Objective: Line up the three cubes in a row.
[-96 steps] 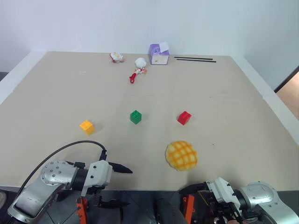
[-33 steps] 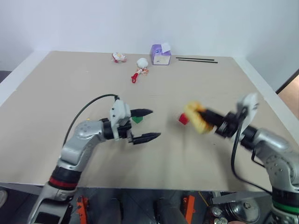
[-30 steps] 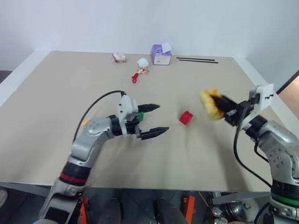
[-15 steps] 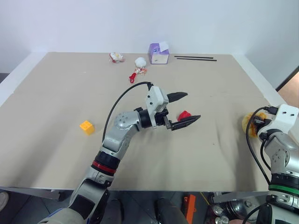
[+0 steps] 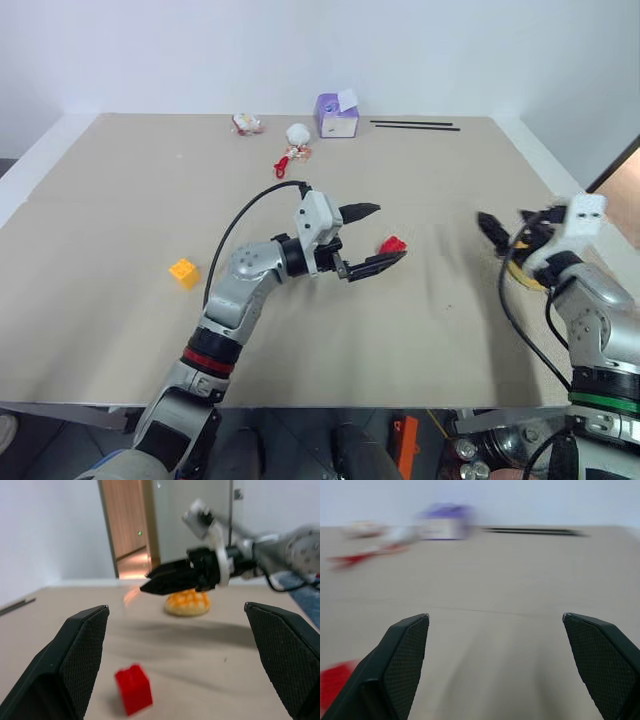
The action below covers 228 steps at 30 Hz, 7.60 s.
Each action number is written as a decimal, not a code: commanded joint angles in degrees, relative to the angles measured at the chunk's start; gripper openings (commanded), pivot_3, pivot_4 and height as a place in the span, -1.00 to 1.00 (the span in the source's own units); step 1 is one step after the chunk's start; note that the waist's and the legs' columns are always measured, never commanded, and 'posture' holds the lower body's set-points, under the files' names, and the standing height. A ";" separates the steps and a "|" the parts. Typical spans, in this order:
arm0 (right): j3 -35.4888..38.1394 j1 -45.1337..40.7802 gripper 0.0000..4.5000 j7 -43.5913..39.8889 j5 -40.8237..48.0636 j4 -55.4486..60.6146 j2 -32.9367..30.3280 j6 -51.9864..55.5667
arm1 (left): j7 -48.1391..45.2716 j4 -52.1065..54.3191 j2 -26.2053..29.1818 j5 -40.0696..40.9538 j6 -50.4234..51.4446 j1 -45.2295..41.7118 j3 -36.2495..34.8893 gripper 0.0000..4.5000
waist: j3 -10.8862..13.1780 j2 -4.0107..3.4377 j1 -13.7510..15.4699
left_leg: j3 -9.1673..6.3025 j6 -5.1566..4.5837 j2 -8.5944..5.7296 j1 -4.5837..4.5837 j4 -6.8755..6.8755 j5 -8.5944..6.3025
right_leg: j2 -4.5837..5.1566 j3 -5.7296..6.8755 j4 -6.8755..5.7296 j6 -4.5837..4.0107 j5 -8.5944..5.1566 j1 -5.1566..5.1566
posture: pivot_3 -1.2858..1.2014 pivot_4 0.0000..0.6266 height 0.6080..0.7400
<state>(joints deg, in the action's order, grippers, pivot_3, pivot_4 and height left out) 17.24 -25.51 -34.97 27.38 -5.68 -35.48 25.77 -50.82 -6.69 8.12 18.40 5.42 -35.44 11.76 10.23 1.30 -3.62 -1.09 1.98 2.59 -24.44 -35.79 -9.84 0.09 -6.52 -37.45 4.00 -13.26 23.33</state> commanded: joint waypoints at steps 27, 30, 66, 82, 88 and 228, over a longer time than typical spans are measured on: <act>-14.81 -10.00 -0.16 -12.57 -11.09 -19.87 5.77 -8.61 | 4.80 6.64 4.75 -0.04 1.68 4.48 -2.79 1.00 | 0.02 0.00 0.82 | -0.04 0.02 -0.02 -0.12 -0.03 0.01 | 0.06 0.11 0.06 0.00 0.00 0.03 | 0.03 -0.52 1.00; -14.43 -9.35 -0.43 -13.93 -9.99 -17.76 5.39 -8.07 | 4.27 6.52 4.85 -0.06 1.40 4.84 -2.63 1.00 | 0.02 0.00 0.82 | -0.04 0.02 -0.02 -0.12 -0.03 0.01 | 0.06 0.11 0.06 -0.01 0.00 0.03 | 0.03 -0.52 1.00; -28.52 4.33 -0.43 -46.27 -11.02 3.06 -6.27 -17.49 | -15.38 19.67 22.27 4.52 2.73 18.40 -1.68 1.00 | 0.07 0.01 0.85 | -0.01 0.05 0.06 -0.05 0.00 0.00 | 0.09 0.20 0.05 -0.40 -0.24 0.05 | 0.03 -0.52 1.00; -20.40 0.64 0.98 -42.91 1.42 12.36 -5.63 -4.81 | -0.92 21.85 16.11 6.43 9.79 18.41 -6.58 1.00 | 0.09 0.01 0.86 | -0.02 0.05 0.06 -0.07 -0.04 0.00 | 0.11 0.19 0.03 -0.37 -0.22 0.04 | 0.03 -0.52 1.00; -14.62 -7.02 0.98 -28.41 6.37 13.84 0.46 3.86 | 23.71 21.04 3.26 -3.95 12.45 17.26 -6.63 1.00 | 0.09 0.13 0.89 | -0.11 0.06 0.06 -0.06 -0.25 0.02 | 0.06 0.21 0.03 -0.26 -0.04 -0.07 | 0.03 -0.52 1.00; -22.62 -12.12 1.00 -32.18 4.68 15.93 1.28 1.48 | -0.51 -2.55 28.10 2.41 5.15 21.86 -24.12 1.00 | 0.13 0.21 0.93 | -0.06 0.11 0.17 -0.15 0.26 0.00 | 0.09 0.42 0.05 -0.60 -0.32 0.25 | 0.03 -0.52 1.00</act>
<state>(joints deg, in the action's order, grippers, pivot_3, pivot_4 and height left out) -6.85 -37.37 -67.26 31.73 8.27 -33.74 27.63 -51.60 -9.05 35.64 21.09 12.15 -12.52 -11.69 10.36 1.51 -2.69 -1.14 2.09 2.76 -24.59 -35.53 -9.84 0.18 -6.10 -37.40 3.40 -13.58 23.58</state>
